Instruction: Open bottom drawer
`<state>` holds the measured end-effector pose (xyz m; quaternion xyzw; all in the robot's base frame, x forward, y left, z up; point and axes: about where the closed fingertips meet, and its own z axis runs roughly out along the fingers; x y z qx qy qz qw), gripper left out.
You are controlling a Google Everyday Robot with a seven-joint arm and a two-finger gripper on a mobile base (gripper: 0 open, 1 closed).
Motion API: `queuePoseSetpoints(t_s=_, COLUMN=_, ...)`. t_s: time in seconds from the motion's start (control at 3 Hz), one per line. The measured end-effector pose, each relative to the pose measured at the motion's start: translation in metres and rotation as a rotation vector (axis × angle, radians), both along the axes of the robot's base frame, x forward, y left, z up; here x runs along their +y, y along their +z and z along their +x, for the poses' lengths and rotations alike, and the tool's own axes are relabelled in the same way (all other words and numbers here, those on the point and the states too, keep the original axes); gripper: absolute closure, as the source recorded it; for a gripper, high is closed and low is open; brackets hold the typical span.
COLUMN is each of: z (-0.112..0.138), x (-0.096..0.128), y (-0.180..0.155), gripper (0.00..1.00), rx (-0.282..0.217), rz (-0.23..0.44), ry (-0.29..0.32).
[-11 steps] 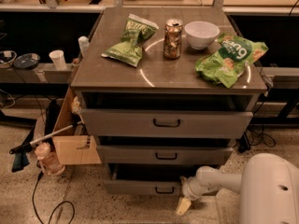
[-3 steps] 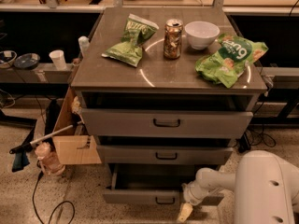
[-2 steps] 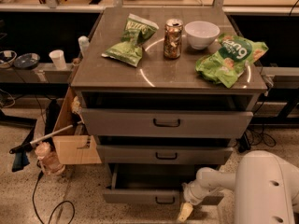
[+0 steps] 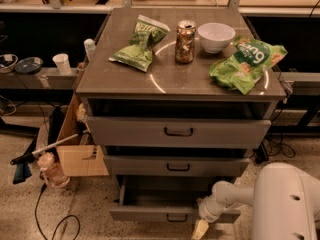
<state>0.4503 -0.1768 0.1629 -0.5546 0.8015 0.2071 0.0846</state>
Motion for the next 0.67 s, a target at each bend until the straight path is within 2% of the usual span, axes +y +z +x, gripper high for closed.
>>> queuePoseSetpoints(t_s=0.33, z=0.0, x=0.0, y=0.0, gripper=0.0, rx=0.0, rz=0.0, ry=0.0)
queuePoseSetpoints(t_s=0.67, z=0.021, x=0.007, y=0.003, gripper=0.0, rx=-0.022, rz=-0.007, ry=0.027)
